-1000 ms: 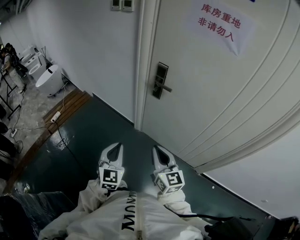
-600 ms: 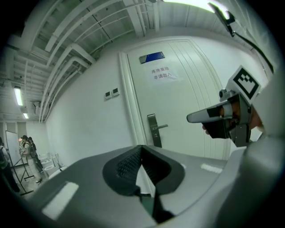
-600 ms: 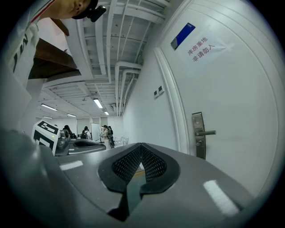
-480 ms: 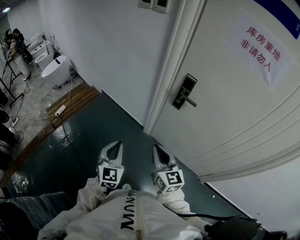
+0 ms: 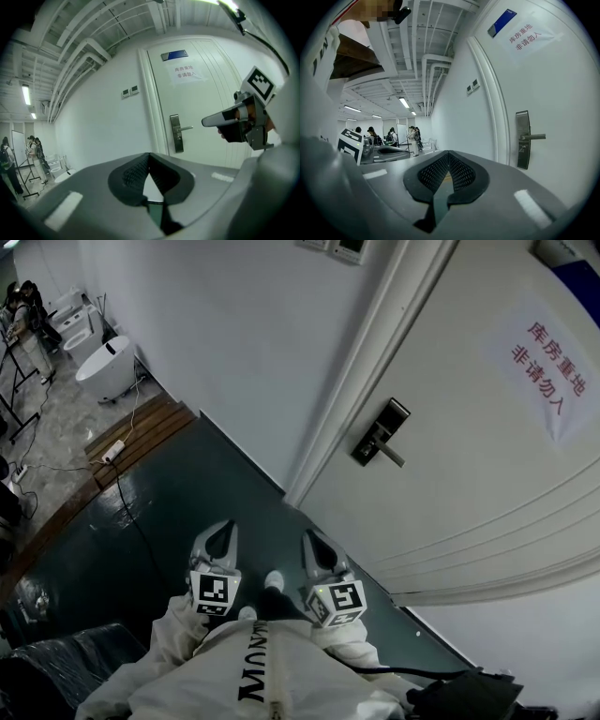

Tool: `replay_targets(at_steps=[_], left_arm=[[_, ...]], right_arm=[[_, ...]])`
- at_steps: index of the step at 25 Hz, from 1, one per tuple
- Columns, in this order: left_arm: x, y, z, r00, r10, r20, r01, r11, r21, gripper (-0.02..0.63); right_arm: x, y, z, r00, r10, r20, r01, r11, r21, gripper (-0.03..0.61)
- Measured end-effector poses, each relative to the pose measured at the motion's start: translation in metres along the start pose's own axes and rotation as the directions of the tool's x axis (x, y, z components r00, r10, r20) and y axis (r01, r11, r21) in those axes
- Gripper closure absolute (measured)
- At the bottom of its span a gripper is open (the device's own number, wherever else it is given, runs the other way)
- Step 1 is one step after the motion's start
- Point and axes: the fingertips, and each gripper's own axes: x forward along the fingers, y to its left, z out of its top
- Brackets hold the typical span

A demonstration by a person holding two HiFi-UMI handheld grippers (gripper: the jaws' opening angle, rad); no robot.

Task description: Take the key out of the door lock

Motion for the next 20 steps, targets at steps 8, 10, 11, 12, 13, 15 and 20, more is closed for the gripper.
replay_targets(at_steps=[8, 10, 11, 12, 13, 15, 20], left_arm=[[0.053, -0.002, -0.005, 0.999, -0.027, -0.028, 0.027, 1.000, 0.001, 0.614], [0.074, -0.002, 0.001, 0.999, -0.042, -0.025, 0.042, 0.999, 0.014, 0.614], [0.086, -0.001, 0.004, 0.999, -0.049, -0.022, 0.050, 0.999, 0.020, 0.614], [0.098, -0.001, 0.008, 0.998, -0.057, -0.020, 0.058, 0.998, 0.025, 0.614], [0.110, -0.001, 0.011, 0.998, -0.065, -0.019, 0.066, 0.997, 0.029, 0.614], [0.134, -0.002, 0.016, 0.996, -0.082, -0.022, 0.083, 0.996, 0.035, 0.614], [0.193, -0.014, 0.028, 0.991, -0.130, -0.030, 0.132, 0.990, 0.047, 0.614]], right_arm=[[0.036, -0.046, 0.001, 0.999, -0.037, 0.009, 0.037, 0.999, 0.001, 0.584], [0.047, -0.065, 0.006, 0.998, -0.055, 0.017, 0.055, 0.998, 0.007, 0.584], [0.054, -0.074, 0.008, 0.998, -0.064, 0.020, 0.064, 0.998, 0.011, 0.584], [0.061, -0.084, 0.010, 0.997, -0.072, 0.022, 0.072, 0.997, 0.016, 0.584], [0.067, -0.093, 0.011, 0.997, -0.079, 0.022, 0.079, 0.997, 0.021, 0.583], [0.079, -0.110, 0.014, 0.996, -0.091, 0.021, 0.090, 0.995, 0.029, 0.584], [0.101, -0.158, 0.024, 0.991, -0.132, 0.022, 0.131, 0.991, 0.031, 0.584]])
